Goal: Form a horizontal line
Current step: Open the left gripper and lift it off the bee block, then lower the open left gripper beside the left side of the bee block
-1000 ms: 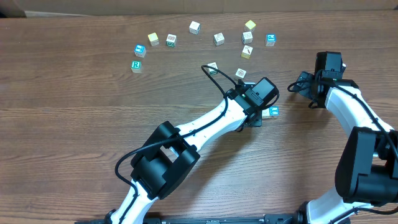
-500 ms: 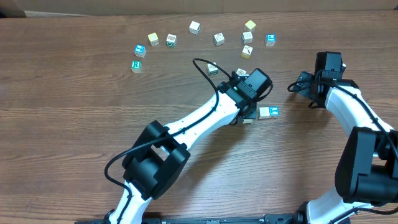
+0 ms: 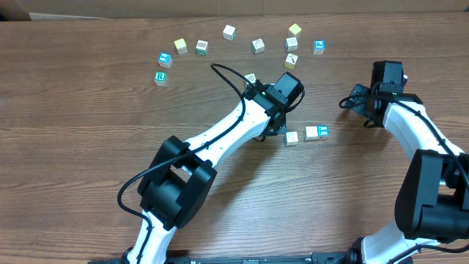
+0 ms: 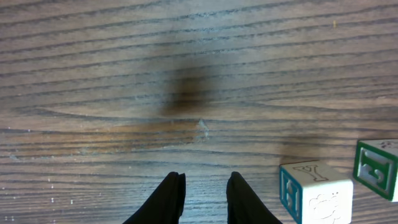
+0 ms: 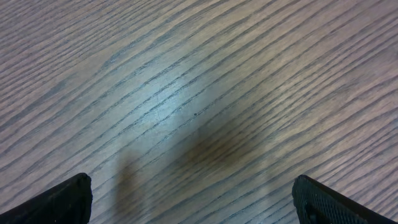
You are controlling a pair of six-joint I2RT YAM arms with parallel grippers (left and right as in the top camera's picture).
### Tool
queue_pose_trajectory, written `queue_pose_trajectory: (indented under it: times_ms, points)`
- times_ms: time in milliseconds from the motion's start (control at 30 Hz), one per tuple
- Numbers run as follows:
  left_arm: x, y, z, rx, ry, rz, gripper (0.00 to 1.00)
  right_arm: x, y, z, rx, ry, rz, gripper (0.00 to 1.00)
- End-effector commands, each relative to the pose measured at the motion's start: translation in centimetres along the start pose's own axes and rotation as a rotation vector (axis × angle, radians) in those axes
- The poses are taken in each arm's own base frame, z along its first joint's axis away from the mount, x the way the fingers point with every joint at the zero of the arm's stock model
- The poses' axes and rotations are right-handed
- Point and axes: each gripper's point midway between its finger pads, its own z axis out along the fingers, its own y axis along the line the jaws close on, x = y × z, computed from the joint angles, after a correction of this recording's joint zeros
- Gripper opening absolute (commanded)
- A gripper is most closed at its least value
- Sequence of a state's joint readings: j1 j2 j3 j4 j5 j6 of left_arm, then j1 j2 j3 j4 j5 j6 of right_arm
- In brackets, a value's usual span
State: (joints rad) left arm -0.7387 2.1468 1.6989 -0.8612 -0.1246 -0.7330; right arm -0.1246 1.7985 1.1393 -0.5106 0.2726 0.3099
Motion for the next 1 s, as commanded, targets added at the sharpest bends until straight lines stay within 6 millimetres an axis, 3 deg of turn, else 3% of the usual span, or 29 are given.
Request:
queue_pose_trajectory:
  times_ms: [0,333,800,967]
  points:
    - [-0.8,-0.2,-1.5,0.012,-0.038,0.002,0.22,-0.7,0.1,-0.2,-0.001,-0.019,0.006,1.00]
    - [0.5,0.7,-0.2,-0.014,-0.009,0.006,0.22,-0.7,0.1,-0.2,-0.001,-0.019,0.006,1.00]
    - [0.6,0.6,-0.1,-0.009,-0.004,0.007,0.23,-0.7,0.1,-0.2,-0.001,-0.019,0.005,1.00]
    - [0.6,0.6,-0.1,-0.009,-0.002,0.007,0.17,-0.7,0.1,-0.2,-0.001,-0.019,0.006,1.00]
